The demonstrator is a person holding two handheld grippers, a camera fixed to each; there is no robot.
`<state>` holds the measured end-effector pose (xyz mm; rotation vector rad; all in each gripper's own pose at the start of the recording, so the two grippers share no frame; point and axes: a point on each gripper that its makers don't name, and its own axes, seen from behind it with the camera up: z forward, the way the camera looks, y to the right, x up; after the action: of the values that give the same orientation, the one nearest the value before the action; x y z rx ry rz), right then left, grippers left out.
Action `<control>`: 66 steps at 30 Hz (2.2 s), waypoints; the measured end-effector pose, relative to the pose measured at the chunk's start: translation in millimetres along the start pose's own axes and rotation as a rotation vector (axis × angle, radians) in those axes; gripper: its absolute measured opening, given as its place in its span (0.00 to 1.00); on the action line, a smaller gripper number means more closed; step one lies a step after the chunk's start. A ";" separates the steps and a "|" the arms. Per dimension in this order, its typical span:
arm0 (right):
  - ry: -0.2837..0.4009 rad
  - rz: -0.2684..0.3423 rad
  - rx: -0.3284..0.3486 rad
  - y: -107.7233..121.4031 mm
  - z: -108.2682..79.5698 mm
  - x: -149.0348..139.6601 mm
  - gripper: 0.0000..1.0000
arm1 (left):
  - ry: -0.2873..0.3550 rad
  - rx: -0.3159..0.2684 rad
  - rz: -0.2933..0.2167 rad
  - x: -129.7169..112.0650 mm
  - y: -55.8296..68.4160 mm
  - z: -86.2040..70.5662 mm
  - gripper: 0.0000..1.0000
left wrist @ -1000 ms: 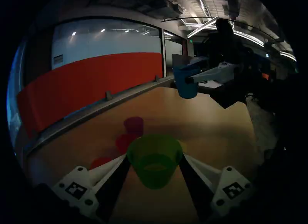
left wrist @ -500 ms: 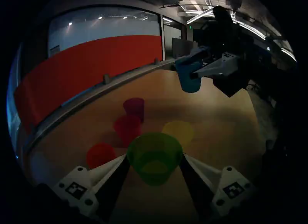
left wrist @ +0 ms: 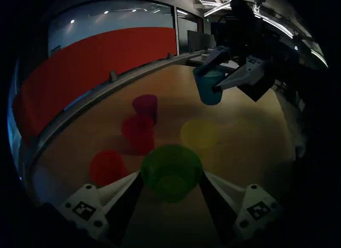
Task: Pour water
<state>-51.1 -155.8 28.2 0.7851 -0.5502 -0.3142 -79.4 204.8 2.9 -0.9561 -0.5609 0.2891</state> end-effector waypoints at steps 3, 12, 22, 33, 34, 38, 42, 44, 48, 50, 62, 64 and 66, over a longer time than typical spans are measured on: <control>-0.023 0.003 0.004 -0.2 3.5 -8.1 0.92 | -0.007 -0.006 -0.003 -2.5 -0.2 2.4 0.86; -0.086 0.013 0.021 0.1 14.8 -31.5 0.92 | -0.031 -0.010 -0.005 -10.3 -3.6 9.5 0.87; -0.124 0.016 0.027 1.8 22.3 -48.7 0.92 | -0.046 -0.018 -0.011 -16.7 -4.2 15.8 0.87; -0.142 0.012 0.028 0.8 26.5 -59.6 0.92 | -0.053 -0.018 -0.012 -22.2 -7.0 19.9 0.87; -0.143 0.012 0.028 0.8 26.8 -60.3 0.92 | -0.052 -0.018 -0.013 -22.5 -6.9 19.9 0.87; -0.144 0.013 0.026 0.7 27.3 -62.5 0.92 | -0.050 -0.015 -0.015 -23.4 -6.4 19.4 0.87; -0.147 0.014 0.025 -0.1 27.7 -65.5 0.92 | -0.051 -0.013 -0.015 -26.0 -5.6 17.8 0.87; -0.151 0.013 0.023 -0.4 27.9 -67.8 0.92 | -0.052 -0.011 -0.016 -27.8 -5.0 16.7 0.87; -0.155 0.009 0.018 -0.7 28.3 -71.3 0.92 | -0.052 -0.009 -0.022 -29.8 -4.0 15.2 0.87; -0.156 0.008 0.018 -1.4 28.5 -72.4 0.92 | -0.051 -0.008 -0.025 -30.3 -3.6 15.2 0.88; -0.163 0.011 0.020 -5.5 27.9 -79.3 0.92 | -0.069 0.002 -0.016 -33.8 -4.0 15.7 0.89; -0.164 0.014 0.022 -6.4 28.4 -81.1 0.92 | -0.077 0.005 -0.014 -36.2 -4.4 16.5 0.90; -0.166 0.018 0.023 -7.2 29.0 -82.8 0.92 | -0.084 0.008 -0.013 -38.6 -5.0 17.3 0.90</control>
<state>-135.8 -139.2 10.8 0.7797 -0.7173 -0.3590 -121.1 195.8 2.4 -0.9350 -0.6424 0.3205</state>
